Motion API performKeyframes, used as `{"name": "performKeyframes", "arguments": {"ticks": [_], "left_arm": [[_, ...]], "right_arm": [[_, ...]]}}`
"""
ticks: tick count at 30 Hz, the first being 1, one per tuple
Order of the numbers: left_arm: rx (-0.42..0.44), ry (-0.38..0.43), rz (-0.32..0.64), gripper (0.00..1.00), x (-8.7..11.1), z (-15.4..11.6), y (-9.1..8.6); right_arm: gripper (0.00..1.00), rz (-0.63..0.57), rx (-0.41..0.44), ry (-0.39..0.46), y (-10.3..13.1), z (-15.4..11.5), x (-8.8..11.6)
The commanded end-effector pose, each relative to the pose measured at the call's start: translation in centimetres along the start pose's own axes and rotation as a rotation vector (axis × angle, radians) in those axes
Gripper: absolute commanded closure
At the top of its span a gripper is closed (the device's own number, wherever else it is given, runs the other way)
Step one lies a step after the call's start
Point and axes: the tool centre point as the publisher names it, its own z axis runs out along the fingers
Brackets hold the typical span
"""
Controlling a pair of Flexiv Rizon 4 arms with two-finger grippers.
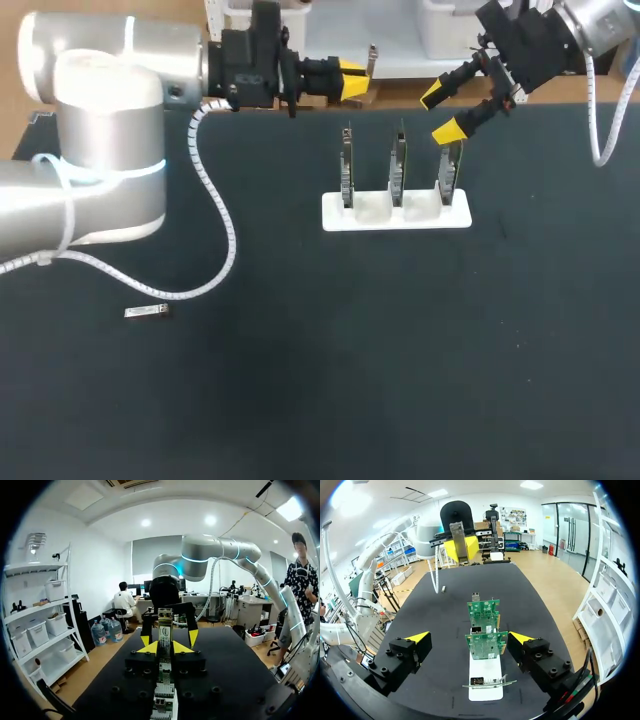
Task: Pick up the optical module with the left hand, and insert it into the network port with the right hand.
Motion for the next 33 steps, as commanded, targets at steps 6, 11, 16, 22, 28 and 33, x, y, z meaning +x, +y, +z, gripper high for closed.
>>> {"name": "performKeyframes", "arguments": {"ticks": [6,11,16,22,28,33], "left_arm": [[0.052,-0.029,-0.039,1.0,1.9,1.9,-0.3],[0.078,-0.017,-0.046,1.0,2.2,2.7,-0.6],[0.111,-0.026,-0.031,1.0,2.3,3.5,-0.9],[0.147,-0.032,-0.047,1.0,2.5,4.2,-1.1],[0.168,-0.02,-0.047,1.0,2.6,4.8,-1.4],[0.175,-0.009,-0.054,1.0,2.8,5.0,-1.3]], "right_arm": [[0.0,-0.001,0.005,0.0,0.2,0.0,0.0],[0.0,-0.001,0.005,0.0,0.2,0.0,0.0],[0.0,-0.001,0.005,0.0,0.2,0.0,0.0],[0.0,-0.001,0.005,0.0,0.2,0.0,0.0],[0.0,-0.001,0.005,0.0,0.2,0.0,0.0],[0.0,-0.001,0.005,0.0,0.2,0.0,0.0]]}}
